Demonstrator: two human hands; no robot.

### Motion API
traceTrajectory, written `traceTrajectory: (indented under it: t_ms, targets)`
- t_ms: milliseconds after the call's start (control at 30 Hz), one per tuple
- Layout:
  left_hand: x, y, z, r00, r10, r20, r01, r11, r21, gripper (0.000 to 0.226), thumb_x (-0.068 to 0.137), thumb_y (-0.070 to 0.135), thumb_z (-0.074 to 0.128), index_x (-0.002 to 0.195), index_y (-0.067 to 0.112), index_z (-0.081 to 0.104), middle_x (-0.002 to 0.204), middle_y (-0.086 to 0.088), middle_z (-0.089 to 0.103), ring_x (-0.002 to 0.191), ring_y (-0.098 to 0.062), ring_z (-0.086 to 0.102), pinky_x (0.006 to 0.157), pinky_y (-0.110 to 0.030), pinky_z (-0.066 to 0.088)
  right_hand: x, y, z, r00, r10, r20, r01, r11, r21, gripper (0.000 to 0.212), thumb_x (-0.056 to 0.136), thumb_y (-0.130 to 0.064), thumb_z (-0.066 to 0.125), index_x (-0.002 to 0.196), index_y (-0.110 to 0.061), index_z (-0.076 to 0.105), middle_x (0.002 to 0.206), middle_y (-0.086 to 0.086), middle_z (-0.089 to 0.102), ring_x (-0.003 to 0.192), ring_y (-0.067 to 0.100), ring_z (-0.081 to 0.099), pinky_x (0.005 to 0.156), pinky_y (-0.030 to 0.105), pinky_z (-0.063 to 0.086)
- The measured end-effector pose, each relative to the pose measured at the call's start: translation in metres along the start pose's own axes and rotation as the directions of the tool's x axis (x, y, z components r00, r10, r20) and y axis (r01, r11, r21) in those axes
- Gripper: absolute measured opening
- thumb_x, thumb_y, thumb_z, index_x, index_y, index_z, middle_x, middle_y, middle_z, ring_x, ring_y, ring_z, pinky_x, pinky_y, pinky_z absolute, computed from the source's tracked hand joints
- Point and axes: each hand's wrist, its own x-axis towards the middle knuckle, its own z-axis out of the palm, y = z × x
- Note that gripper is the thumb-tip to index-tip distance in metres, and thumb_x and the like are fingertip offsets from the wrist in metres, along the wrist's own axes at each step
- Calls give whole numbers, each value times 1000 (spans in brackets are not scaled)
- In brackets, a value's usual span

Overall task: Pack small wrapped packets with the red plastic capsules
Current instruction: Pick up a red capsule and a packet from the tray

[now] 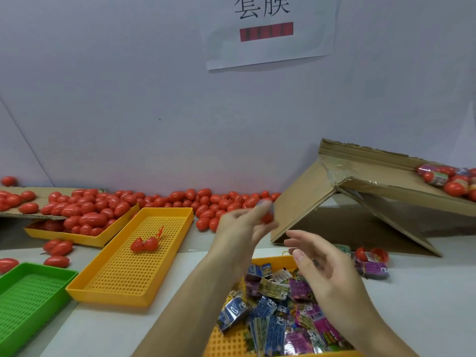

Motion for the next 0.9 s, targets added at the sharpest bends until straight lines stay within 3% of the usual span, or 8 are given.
traceTrajectory:
  t_ms: [67,200,367,500,567,667,767,900]
  targets:
    - [22,19,32,1000,-7,30,2,989,147,42,85,29,76,108,-4,65,100,-14,74,83,-17,76,90,-33,58,1,2,0,1000,18,2,-18,1000,-8,24,93,-33,57,115,-41,64,109,-28,69,109,-9,60,82,4,47]
    - [57,46,105,994,-54,99,33,978,205,47,83,41,74,106,4,57,98,-7,70,82,-14,76,68,-19,56,0,4,0,999,45,-5,-45,998,-40,34,83,-50,53,114,-43,64,110,-30,67,111,-10,58,80,5,48]
    - [58,39,125,978,-84,189,100,992,-76,49,99,35,57,134,3,46,109,-12,61,77,-16,71,66,-19,58,1,5,0,999,43,-4,-43,999,-28,28,85,-45,55,110,-42,66,108,-25,68,109,-8,60,77,3,47]
    - [67,15,74,990,139,27,-141,984,107,22,102,12,51,118,-1,58,97,-15,67,66,-12,68,60,-19,57,1,5,0,999,40,27,-38,994,-101,24,96,-26,58,114,-39,68,108,-28,69,108,-9,60,82,2,46]
    - [71,1,37,950,297,-94,-222,859,462,15,98,7,53,106,6,65,91,-9,68,60,-4,61,57,-17,54,0,5,-1,999,38,36,-32,990,-136,26,97,-18,58,112,-37,69,105,-29,69,107,-9,61,83,4,47]
    - [80,-17,-11,922,387,5,-227,530,817,24,92,-1,55,109,6,69,92,-2,64,64,1,55,55,-8,41,-1,5,0,998,38,44,-30,983,-181,29,98,-14,57,108,-37,70,102,-29,70,104,-8,62,82,7,49]
    - [91,-27,-32,900,349,260,-348,221,911,37,89,-6,51,120,8,67,107,-10,60,91,-15,52,76,-21,44,-1,5,1,999,33,43,-24,977,-211,30,97,-12,58,105,-39,71,100,-29,69,102,-7,62,80,12,51]
    - [107,-35,-23,922,97,374,-379,38,924,37,94,15,57,131,17,57,129,-10,46,118,-30,48,97,-37,42,-1,7,1,999,15,38,-7,975,-221,31,96,-11,59,102,-38,72,99,-26,70,100,-4,63,79,15,53]
